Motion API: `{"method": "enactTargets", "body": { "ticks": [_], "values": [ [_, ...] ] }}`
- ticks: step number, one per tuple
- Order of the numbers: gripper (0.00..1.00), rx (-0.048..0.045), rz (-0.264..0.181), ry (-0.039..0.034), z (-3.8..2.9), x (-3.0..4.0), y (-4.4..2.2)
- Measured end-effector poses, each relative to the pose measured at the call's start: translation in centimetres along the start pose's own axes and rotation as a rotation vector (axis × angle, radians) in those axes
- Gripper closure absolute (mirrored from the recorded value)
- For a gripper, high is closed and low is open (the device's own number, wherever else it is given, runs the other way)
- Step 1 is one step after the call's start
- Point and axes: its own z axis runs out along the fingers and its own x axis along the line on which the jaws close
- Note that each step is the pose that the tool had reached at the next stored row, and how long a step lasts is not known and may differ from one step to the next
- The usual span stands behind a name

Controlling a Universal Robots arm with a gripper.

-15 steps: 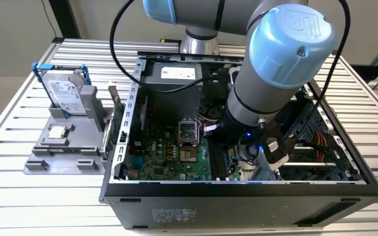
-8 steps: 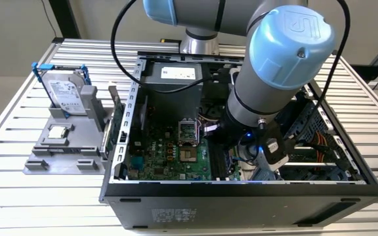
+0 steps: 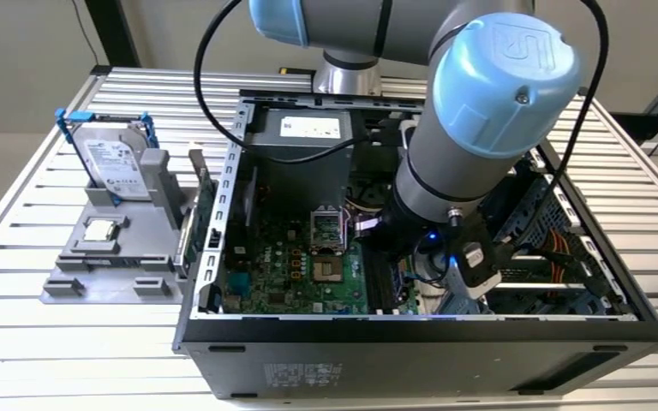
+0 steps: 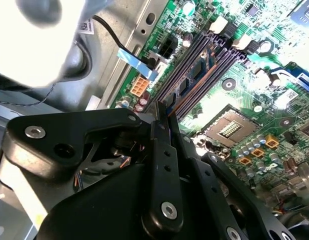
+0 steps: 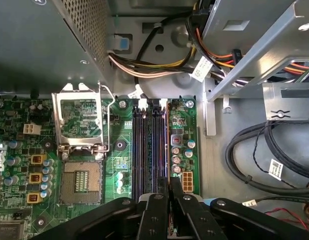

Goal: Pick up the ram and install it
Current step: 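Insert the ram into the slot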

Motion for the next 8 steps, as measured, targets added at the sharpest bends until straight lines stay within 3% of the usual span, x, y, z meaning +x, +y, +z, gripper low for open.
{"method": "enactTargets", "body": {
  "ticks": [8],
  "values": [
    [1.0,0.0002,0.0,0.0,0.21,0.01,-0.01]
  ]
}}
